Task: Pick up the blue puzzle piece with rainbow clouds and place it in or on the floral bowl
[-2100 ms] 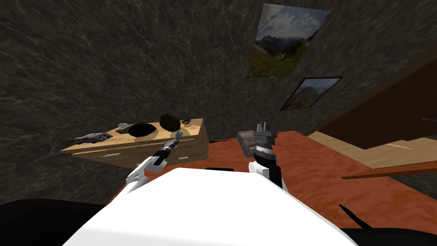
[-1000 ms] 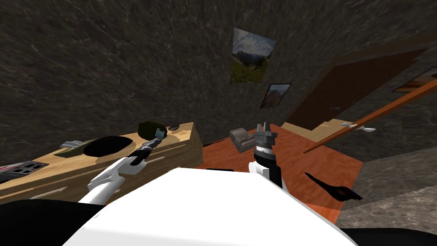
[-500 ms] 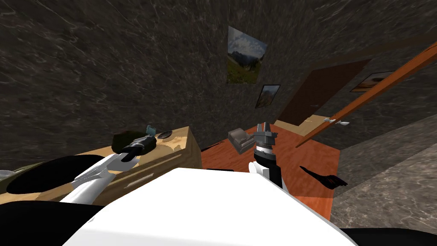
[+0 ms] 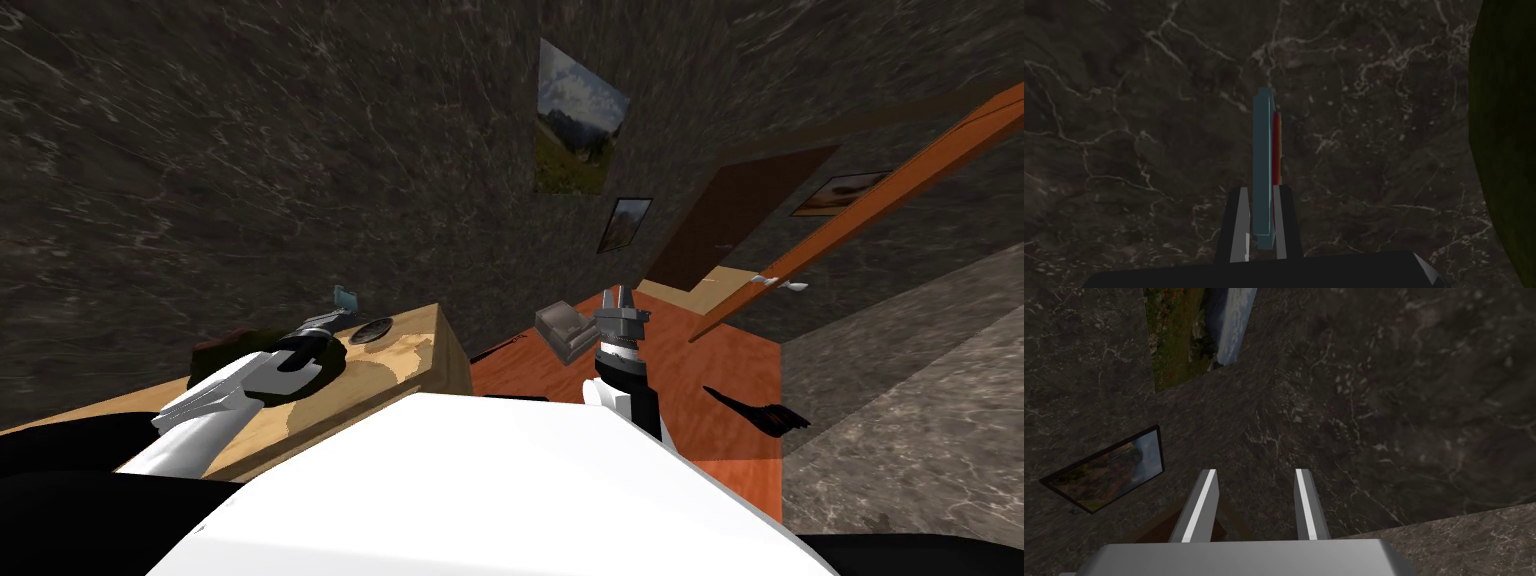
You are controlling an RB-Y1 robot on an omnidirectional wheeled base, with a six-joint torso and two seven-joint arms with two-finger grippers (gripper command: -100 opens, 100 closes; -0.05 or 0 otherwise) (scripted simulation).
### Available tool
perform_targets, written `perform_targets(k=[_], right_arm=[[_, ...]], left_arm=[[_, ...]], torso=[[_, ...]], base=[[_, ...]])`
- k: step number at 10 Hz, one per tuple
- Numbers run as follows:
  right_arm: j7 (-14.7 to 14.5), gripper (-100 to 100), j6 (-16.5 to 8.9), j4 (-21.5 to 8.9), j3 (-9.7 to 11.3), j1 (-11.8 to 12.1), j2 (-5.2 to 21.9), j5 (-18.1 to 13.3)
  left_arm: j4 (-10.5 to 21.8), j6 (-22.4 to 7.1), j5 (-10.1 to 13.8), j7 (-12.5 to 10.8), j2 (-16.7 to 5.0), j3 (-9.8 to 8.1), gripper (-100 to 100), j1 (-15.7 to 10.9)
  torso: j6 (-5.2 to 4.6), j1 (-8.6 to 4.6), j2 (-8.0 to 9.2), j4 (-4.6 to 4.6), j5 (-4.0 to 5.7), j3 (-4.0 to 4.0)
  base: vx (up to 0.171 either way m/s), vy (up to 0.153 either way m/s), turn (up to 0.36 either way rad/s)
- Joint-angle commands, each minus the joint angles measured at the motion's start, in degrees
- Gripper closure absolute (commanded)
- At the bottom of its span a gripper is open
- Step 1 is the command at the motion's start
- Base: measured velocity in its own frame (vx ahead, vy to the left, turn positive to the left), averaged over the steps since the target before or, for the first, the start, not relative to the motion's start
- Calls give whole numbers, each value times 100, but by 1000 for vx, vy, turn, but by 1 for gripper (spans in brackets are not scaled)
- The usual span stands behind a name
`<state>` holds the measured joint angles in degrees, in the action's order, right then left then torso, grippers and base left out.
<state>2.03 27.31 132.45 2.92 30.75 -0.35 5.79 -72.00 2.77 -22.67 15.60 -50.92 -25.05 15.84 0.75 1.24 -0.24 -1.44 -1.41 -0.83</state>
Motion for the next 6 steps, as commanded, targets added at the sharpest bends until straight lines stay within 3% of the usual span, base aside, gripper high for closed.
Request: perform_targets(k=[1,5,6], right_arm=[[0,0,0,0,0,0,0,0],[0,0,0,0,1,-1,-1,0],[0,0,0,0,1,-1,-1,0]], left_arm=[[0,0,0,0,0,0,-100,0],[0,1,0,1,0,0,-100,-2],[0,1,0,1,0,0,0,-2]], torso=[[0,0,0,0,0,0],[3,-25,43,11,7,26],[3,-25,44,11,7,27]], base=[[16,12,-3],[2,1,0],[0,0,0]])
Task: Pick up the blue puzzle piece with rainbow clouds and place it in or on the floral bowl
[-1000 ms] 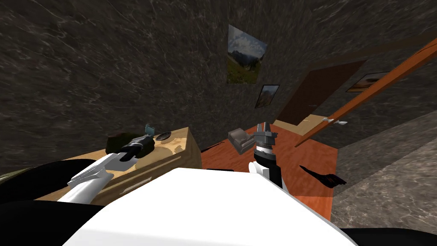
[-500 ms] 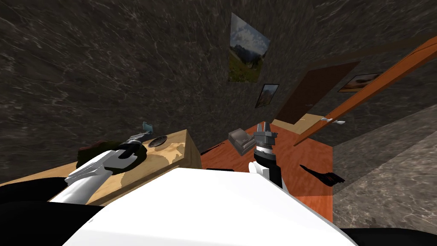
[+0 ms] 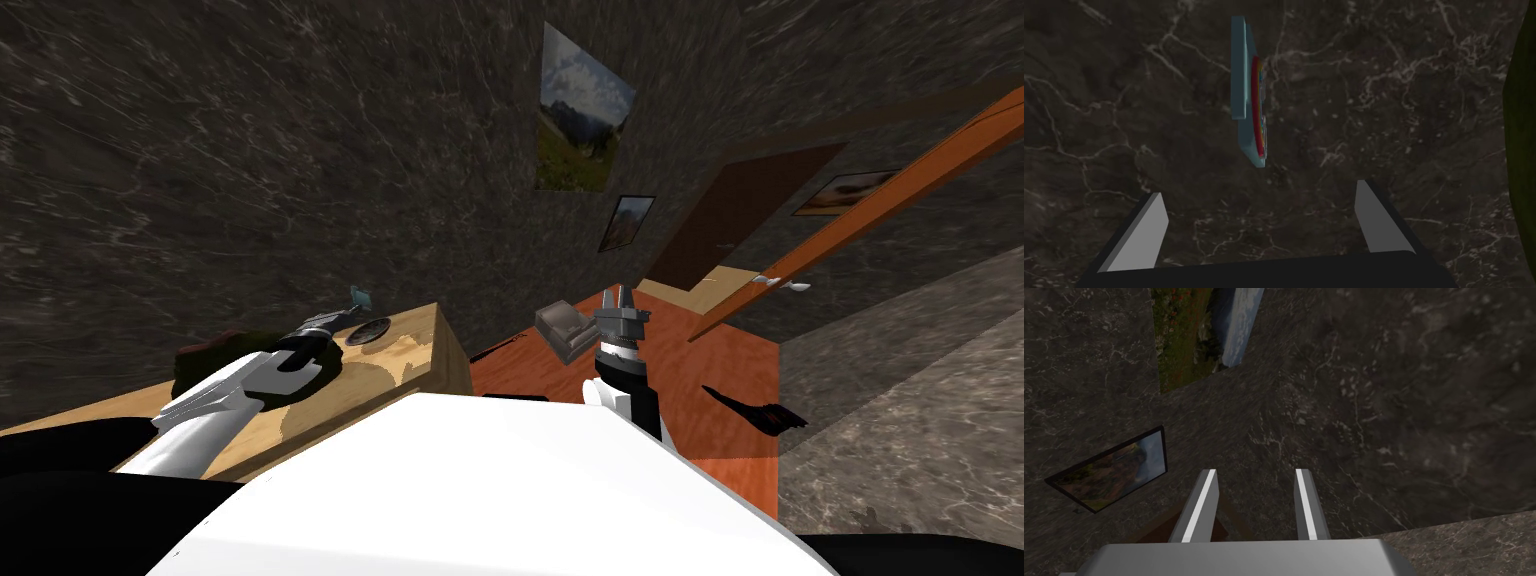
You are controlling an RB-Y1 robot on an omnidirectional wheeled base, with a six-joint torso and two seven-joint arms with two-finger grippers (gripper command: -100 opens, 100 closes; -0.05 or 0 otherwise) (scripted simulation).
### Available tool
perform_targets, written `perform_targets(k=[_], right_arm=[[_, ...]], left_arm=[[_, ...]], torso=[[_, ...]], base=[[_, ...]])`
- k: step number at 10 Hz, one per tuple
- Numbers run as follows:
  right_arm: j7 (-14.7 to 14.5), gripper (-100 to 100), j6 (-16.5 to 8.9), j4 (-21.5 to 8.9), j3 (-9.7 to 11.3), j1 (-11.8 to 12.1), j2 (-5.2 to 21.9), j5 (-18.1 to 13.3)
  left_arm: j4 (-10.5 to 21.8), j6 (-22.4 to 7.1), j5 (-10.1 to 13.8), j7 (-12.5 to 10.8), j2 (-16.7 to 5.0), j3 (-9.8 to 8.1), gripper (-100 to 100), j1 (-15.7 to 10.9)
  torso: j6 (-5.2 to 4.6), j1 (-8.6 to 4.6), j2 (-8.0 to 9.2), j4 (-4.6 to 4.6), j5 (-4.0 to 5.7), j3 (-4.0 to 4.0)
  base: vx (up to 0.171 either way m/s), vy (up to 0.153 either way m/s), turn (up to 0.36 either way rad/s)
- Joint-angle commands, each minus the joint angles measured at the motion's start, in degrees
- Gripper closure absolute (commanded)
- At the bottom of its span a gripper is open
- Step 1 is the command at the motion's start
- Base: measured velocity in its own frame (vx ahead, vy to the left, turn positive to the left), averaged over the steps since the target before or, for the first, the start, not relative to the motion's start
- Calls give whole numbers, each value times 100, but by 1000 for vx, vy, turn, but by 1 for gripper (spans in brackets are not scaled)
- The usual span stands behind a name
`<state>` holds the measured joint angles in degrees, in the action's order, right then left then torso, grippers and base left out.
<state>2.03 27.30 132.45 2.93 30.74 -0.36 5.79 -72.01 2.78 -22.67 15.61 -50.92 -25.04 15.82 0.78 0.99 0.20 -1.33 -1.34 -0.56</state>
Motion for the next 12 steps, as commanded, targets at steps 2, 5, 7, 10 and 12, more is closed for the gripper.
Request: perform_targets(k=[2,5,7,10,12], right_arm=[[0,0,0,0,0,0,0,0],[0,0,0,0,1,0,-1,0],[0,0,0,0,0,0,0,0],[0,0,0,0,0,0,0,0],[0,0,0,0,0,0,0,0]], left_arm=[[-112,-141,194,-229,-424,-8,-100,174],[-225,-281,388,-459,-854,-15,-100,349],[-299,-375,517,-612,-1138,-20,-100,465],[-384,-453,602,-704,-1320,-32,-100,561],[-388,-462,608,-720,-1333,-33,0,566]], torso=[[-1,-9,3,1,3,2],[-1,-23,7,2,7,4],[0,-18,8,2,5,5],[0,-17,6,2,5,4],[0,-3,2,0,0,1]], base=[[-11,-40,-25],[-15,-53,-12],[-14,-40,-17],[-11,-33,-10],[0,0,0]])
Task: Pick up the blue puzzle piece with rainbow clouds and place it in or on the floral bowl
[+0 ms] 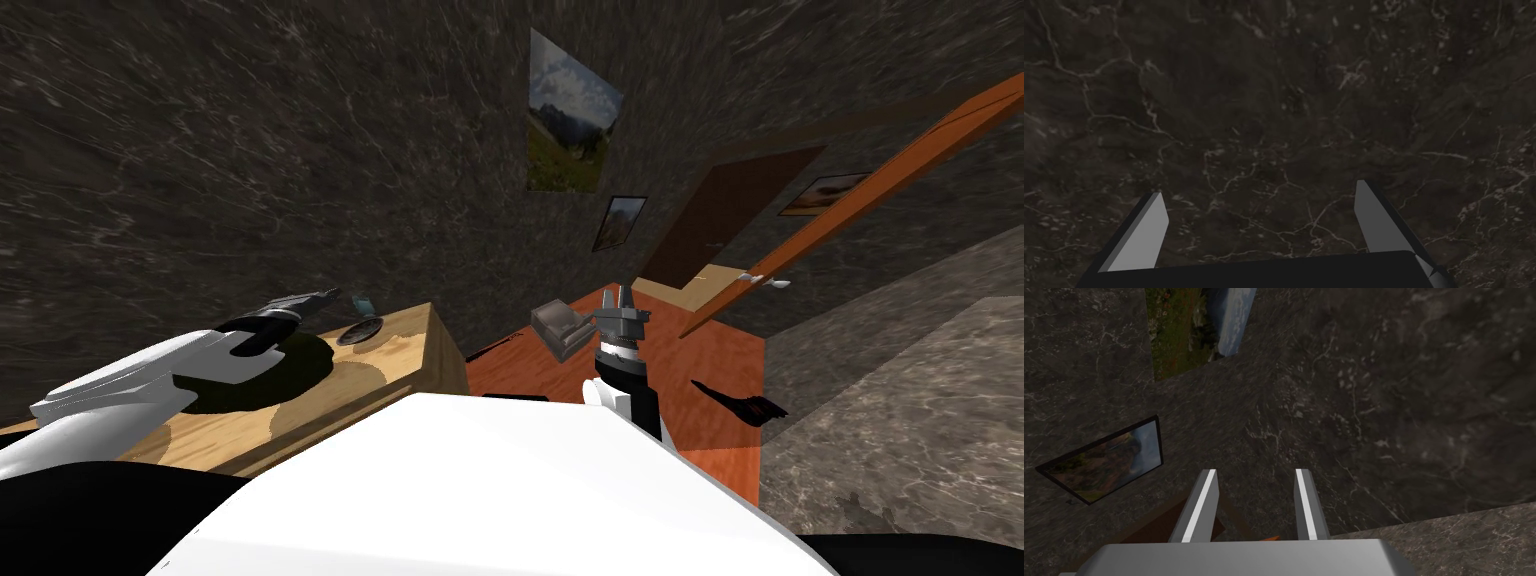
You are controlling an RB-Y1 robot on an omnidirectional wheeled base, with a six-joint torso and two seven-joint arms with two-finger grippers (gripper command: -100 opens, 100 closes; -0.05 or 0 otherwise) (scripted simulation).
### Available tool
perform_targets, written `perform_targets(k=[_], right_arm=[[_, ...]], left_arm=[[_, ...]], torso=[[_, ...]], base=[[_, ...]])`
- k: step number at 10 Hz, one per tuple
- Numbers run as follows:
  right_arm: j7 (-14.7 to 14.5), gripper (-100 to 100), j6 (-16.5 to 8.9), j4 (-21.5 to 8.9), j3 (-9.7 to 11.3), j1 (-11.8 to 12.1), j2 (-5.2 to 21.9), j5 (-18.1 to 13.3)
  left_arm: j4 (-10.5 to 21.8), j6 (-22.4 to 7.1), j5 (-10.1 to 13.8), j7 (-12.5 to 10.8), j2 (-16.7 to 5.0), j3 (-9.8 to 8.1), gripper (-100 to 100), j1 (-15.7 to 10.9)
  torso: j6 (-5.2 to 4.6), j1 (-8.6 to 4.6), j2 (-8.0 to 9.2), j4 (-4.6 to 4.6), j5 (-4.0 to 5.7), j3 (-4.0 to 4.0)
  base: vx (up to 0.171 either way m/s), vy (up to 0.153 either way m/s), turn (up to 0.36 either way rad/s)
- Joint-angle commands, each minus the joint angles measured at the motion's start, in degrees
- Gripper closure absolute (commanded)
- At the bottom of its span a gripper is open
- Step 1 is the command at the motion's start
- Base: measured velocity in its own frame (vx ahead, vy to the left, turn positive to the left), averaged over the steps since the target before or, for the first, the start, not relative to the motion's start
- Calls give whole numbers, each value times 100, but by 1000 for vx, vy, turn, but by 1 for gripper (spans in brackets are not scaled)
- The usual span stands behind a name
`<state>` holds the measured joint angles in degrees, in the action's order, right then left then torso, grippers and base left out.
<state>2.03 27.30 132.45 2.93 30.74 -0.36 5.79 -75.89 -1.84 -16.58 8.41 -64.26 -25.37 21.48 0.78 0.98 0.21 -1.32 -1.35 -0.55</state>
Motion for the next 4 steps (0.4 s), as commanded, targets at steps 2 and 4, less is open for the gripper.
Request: perform_targets(k=[2,4], right_arm=[[0,0,0,0,0,0,0,0],[0,0,0,0,0,0,0,0]], left_arm=[[0,0,0,0,0,0,0,0],[0,0,0,0,0,0,0,0]], torso=[[0,1,0,0,0,0],[0,1,-1,0,0,0]], base=[[0,0,0],[0,0,0]])
